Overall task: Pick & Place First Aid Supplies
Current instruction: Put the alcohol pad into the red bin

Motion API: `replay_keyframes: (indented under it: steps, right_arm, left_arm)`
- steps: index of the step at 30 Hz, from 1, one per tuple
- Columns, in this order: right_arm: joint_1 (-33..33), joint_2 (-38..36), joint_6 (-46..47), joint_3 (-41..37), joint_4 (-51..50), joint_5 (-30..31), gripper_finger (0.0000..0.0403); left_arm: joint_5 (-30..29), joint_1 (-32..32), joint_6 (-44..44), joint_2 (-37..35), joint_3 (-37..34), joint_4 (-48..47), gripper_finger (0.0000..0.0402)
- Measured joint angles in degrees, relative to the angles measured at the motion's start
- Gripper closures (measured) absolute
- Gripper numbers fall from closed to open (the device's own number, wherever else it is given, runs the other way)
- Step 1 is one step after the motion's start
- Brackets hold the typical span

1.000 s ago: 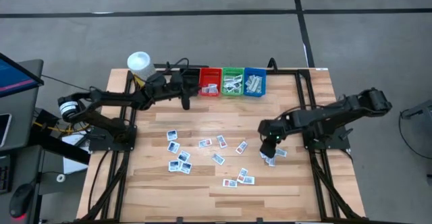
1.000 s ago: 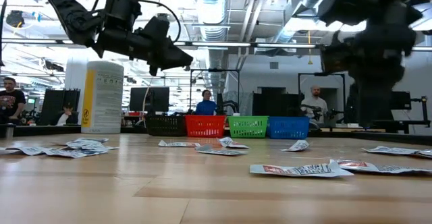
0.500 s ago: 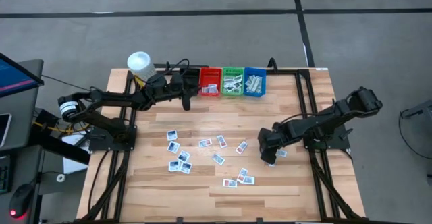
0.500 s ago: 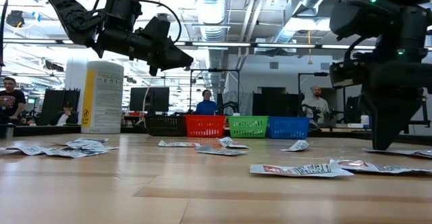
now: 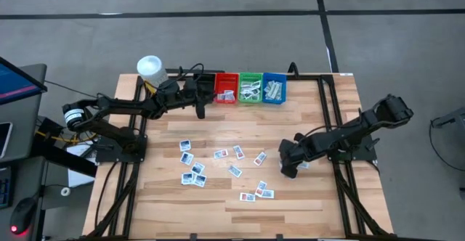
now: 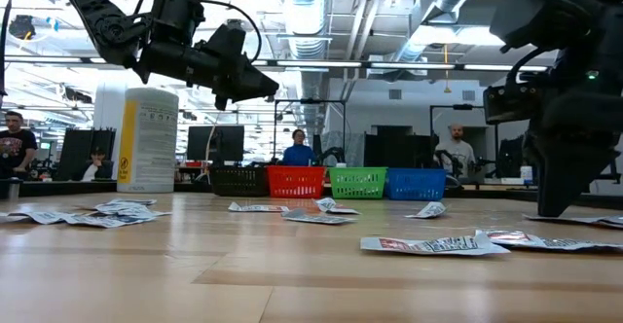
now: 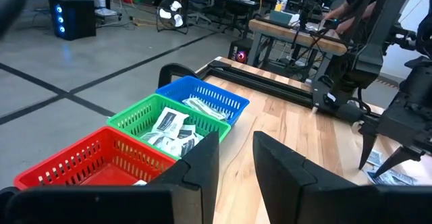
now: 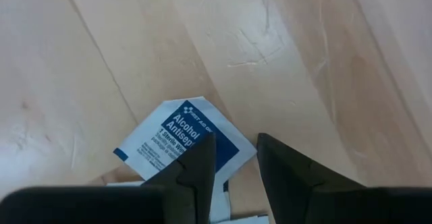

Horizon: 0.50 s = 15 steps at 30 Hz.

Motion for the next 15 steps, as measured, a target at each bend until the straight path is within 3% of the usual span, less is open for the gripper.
replay_keyframes:
  steps: [8,15]
  right_arm:
    - [-0.1,0.9,1.1,0.1,0.9,2.5,0.0305]
    - [-2.1,0.8,1.1,-0.1,2.1,3.2,0.0393]
  left_arm:
    - [0.0,0.0,0.0,0.0,0.0,0.0,0.0310]
    - [0.0,0.0,0.0,0.0,0.0,0.0,0.0310]
